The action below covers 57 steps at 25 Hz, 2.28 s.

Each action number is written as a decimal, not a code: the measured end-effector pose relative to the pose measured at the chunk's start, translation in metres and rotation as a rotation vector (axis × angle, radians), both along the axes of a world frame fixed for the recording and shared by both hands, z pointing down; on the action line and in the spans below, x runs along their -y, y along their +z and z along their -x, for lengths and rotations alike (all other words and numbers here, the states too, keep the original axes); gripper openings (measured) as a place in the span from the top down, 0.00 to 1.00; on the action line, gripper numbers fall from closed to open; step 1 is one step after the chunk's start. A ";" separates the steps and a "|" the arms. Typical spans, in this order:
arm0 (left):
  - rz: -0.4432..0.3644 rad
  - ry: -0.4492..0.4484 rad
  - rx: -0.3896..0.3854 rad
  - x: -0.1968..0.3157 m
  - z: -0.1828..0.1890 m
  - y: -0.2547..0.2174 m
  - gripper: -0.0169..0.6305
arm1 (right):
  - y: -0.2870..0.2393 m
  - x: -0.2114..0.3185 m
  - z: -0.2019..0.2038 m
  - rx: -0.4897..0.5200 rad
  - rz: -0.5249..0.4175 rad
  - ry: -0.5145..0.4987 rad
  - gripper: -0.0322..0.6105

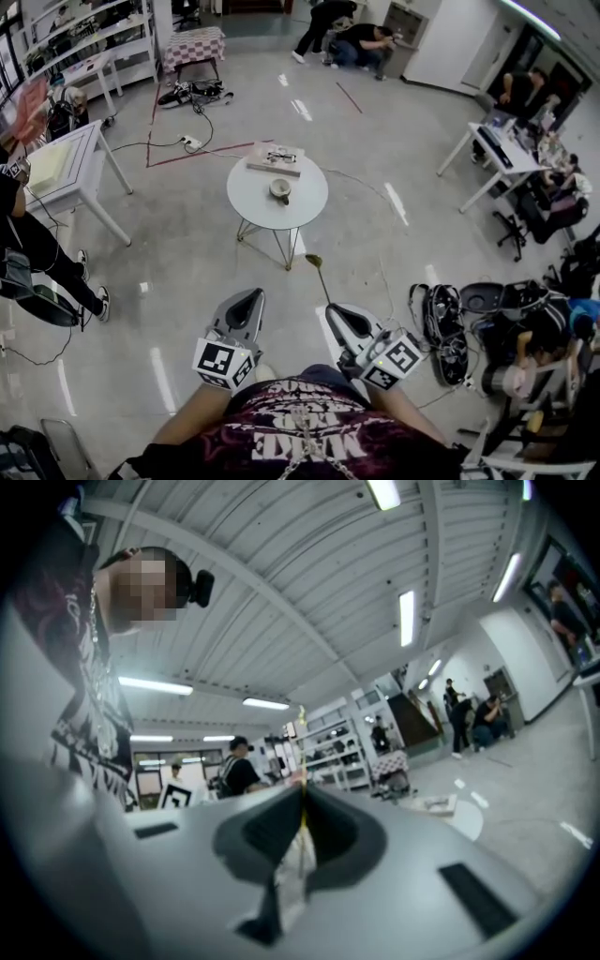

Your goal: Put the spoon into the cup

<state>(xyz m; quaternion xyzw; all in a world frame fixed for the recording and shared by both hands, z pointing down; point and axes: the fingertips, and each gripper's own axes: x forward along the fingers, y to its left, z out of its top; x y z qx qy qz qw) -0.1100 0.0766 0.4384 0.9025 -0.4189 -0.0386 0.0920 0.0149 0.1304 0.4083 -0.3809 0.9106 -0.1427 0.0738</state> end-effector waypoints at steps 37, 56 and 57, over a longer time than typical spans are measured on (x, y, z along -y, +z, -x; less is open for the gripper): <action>0.106 -0.126 0.029 0.098 -0.030 0.042 0.93 | 0.036 0.120 -0.056 -0.017 0.076 -0.015 0.89; 0.020 -0.172 0.026 0.168 -0.077 0.013 0.93 | 0.011 0.192 -0.102 0.015 -0.009 -0.068 0.89; 0.015 -0.176 0.028 0.169 -0.080 0.011 0.93 | 0.009 0.194 -0.105 0.020 -0.015 -0.072 0.89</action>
